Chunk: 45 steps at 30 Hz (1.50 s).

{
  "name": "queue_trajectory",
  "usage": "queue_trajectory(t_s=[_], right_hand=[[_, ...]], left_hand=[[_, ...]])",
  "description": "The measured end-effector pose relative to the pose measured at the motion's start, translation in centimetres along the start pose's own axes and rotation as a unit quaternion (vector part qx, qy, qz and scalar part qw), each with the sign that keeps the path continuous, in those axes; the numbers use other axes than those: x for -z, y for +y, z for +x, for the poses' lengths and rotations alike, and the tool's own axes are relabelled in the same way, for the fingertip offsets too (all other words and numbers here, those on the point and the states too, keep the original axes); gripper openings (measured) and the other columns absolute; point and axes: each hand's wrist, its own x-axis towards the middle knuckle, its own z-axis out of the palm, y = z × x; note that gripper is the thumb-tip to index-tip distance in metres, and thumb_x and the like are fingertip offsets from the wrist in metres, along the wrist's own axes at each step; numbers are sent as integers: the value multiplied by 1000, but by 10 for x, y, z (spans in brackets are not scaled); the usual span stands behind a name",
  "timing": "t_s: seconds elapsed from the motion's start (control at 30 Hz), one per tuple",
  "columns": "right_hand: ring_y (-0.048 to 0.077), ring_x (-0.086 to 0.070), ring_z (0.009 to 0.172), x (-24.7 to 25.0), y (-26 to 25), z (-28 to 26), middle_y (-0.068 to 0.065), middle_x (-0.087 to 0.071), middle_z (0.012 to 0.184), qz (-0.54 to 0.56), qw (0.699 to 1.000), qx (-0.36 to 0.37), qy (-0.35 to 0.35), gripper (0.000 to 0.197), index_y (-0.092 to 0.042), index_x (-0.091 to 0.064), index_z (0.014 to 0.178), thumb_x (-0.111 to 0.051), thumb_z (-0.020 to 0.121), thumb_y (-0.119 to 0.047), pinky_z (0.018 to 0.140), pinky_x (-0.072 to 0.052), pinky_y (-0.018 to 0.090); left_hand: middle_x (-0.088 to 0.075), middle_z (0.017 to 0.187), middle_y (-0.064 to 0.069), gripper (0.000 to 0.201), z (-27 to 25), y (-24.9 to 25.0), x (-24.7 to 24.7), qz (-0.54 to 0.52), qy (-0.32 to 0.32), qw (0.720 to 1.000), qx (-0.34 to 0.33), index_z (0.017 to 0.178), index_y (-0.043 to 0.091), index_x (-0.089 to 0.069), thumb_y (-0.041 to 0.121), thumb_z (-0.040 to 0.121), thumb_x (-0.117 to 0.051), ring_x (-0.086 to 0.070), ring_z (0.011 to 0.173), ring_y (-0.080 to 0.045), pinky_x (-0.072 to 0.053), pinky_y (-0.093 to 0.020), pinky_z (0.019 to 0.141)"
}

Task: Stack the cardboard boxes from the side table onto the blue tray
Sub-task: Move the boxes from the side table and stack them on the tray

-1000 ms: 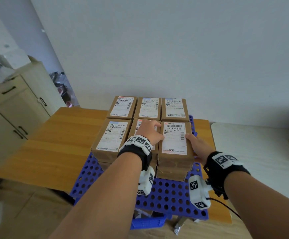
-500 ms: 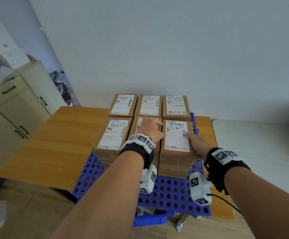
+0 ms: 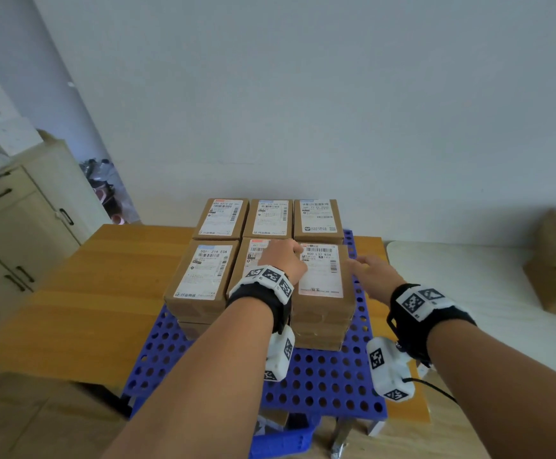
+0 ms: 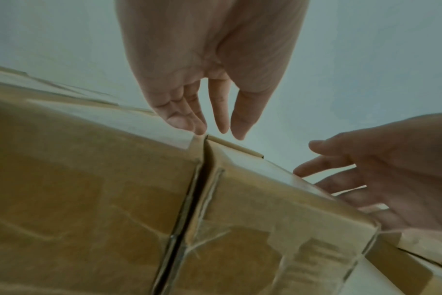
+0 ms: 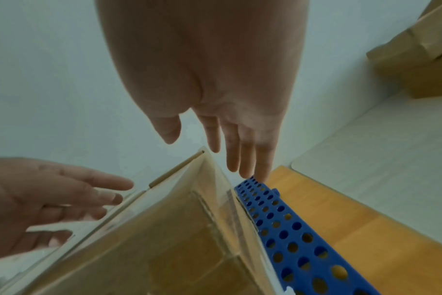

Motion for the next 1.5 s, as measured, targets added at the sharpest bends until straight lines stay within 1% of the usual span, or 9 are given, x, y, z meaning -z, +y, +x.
queue_trajectory(t_s=[0.13,0.23,0.3,0.37,0.6,0.77,1.17,1.4,1.5], right_hand=[[32,-61,110,21,3,-16,17,-64,124,-127,989,46,62,41,-1,-60,125,-46,100,-31,89,-48,36],[26,-59,112,36,15,-21,7,-64,125,-176,979,68,83,37,-14,-60,126,-48,98,-34,91,-46,33],[26,-59,111,48,25,-24,6,-65,123,-184,976,74,91,35,-16,-61,123,-49,97,-34,90,-47,34],[26,-59,110,63,35,-29,7,-65,122,-186,975,74,100,34,-16,-62,122,-50,96,-34,90,-46,33],[24,-60,110,124,79,-35,4,-66,119,-195,971,57,128,31,-18,-63,118,-51,95,-34,92,-47,34],[25,-61,108,175,117,-30,4,-68,117,-188,970,39,146,29,-20,-65,114,-53,93,-36,90,-48,34],[25,-62,105,297,240,-24,7,-68,115,-159,980,-3,119,33,-14,-65,119,-49,97,-33,92,-49,35],[26,-63,102,348,302,-25,11,-70,109,-130,986,-24,105,31,-7,-68,111,-48,99,-28,93,-50,40],[23,-62,105,366,321,-19,8,-68,114,-116,988,-33,102,32,-9,-65,118,-47,99,-28,94,-49,37]], left_hand=[[-58,135,-1,36,0,20,-4,-15,-11,1000,-19,127,21,-60,15,91,-61,-59,116,-20,-48,-27,85],[-58,136,-2,35,-3,38,-13,-6,-28,999,-46,129,19,-61,16,93,-59,-58,120,-21,-48,-30,94],[-60,134,-1,34,-7,53,-21,5,-37,997,-60,128,19,-61,18,95,-57,-60,116,-22,-49,-29,89],[-62,130,-2,31,-9,70,-29,14,-48,996,-74,126,19,-62,19,96,-55,-60,113,-21,-47,-27,85],[-63,127,-3,29,-4,141,-64,24,-63,992,-104,123,17,-63,21,95,-55,-61,114,-23,-50,-37,98],[-64,127,-2,31,1,196,-108,8,-79,992,-102,121,18,-65,24,92,-59,-61,114,-22,-49,-34,99],[-66,123,-2,31,2,327,-235,-1,-125,988,-95,120,21,-66,27,91,-59,-62,112,-22,-48,-29,95],[-65,125,-3,32,2,385,-297,4,-160,983,-89,123,19,-65,26,93,-56,-61,114,-23,-46,-29,94],[-65,115,-4,29,7,404,-311,7,-165,982,-92,121,14,-65,22,95,-55,-61,107,-23,-47,-31,93]])
